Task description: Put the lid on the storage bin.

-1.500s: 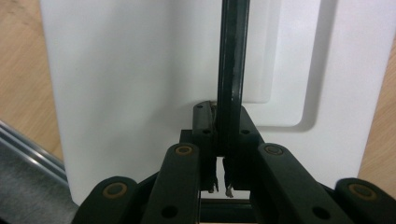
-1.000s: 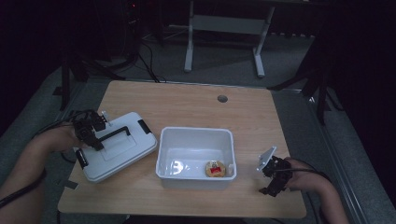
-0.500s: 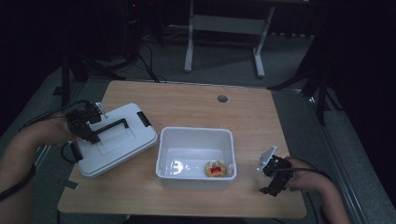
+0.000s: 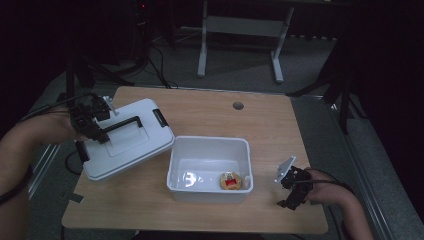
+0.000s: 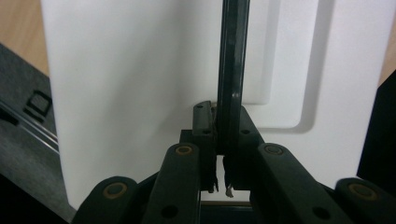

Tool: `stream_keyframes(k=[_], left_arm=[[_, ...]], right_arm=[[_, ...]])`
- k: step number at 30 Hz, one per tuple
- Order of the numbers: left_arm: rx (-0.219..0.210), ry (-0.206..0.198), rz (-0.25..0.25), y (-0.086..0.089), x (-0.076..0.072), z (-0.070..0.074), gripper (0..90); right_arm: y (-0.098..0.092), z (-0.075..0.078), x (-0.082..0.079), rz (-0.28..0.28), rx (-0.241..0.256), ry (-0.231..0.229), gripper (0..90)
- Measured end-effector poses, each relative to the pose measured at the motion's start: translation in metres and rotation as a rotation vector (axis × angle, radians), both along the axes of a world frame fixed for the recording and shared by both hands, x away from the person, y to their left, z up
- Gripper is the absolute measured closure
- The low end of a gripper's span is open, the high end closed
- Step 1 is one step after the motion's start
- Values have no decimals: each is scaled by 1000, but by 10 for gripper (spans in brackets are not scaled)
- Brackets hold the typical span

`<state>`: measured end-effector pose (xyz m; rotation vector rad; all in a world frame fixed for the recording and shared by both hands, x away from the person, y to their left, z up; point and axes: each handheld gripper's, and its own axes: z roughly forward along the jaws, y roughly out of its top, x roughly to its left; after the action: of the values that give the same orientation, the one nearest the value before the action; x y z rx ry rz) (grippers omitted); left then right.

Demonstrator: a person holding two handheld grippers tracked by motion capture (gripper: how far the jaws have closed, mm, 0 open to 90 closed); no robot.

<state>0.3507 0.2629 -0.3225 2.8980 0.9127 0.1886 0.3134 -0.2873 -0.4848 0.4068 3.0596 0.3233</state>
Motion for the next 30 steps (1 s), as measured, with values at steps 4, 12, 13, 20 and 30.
stream_keyframes(k=[4,12,13,20,30], left_arm=[[-9,-5,-42,-15,2,4,834],[-31,5,-137,-48,6,5,834],[-36,8,-140,-51,7,5,834],[-43,13,-211,-82,8,4,834],[-83,31,-336,-119,8,0,834]], right_arm=[[0,1,-1,1,1,-2,141],[-2,4,-2,-3,-3,-1,141],[-2,4,-2,-3,-5,-2,141],[-3,5,-2,0,-1,-10,141],[-3,5,-3,-2,2,-13,141]])
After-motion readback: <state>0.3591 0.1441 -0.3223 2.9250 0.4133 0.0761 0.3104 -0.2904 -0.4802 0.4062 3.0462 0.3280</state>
